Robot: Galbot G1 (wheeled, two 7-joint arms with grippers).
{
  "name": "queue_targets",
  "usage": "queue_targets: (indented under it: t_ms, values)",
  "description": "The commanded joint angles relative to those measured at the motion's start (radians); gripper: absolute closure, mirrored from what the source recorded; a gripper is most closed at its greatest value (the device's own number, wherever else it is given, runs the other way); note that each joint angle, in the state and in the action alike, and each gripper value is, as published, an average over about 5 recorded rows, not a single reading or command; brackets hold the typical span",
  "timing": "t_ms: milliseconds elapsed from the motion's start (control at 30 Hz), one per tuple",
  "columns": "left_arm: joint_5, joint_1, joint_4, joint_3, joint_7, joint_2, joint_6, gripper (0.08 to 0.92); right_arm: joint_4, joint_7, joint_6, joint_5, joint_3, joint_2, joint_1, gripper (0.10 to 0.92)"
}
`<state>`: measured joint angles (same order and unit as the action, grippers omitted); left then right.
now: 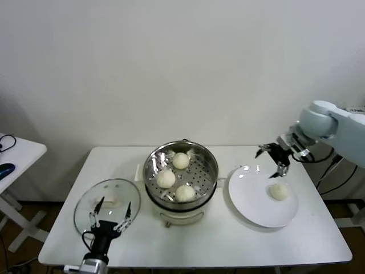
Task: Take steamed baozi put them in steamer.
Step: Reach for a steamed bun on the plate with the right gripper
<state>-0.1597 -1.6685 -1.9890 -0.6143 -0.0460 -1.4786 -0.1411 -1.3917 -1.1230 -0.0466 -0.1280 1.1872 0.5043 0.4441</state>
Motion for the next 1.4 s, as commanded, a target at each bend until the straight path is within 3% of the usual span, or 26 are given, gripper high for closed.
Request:
queue_targets:
  t_ms: [33,600,1400]
  values:
    - [0.001,0.010,0.013,0.003,-0.003,-0.009,-0.004,0.177,0.125,-0.005,0.032,0.075,-0.251,-0.091,-0.366,0.203]
    - [0.009,0.005,0.042,-0.015,-0.001,-0.007,-0.004,0.177,0.418,0.002,-0.039,0.251,-0.313,0.131,-0.411,0.203]
    - [0.001,0.023,0.042,-0.013,0.001,-0.006,0.021,0.177,0.571,-0.006,-0.078,0.313,-0.342,0.296,-0.419,0.203]
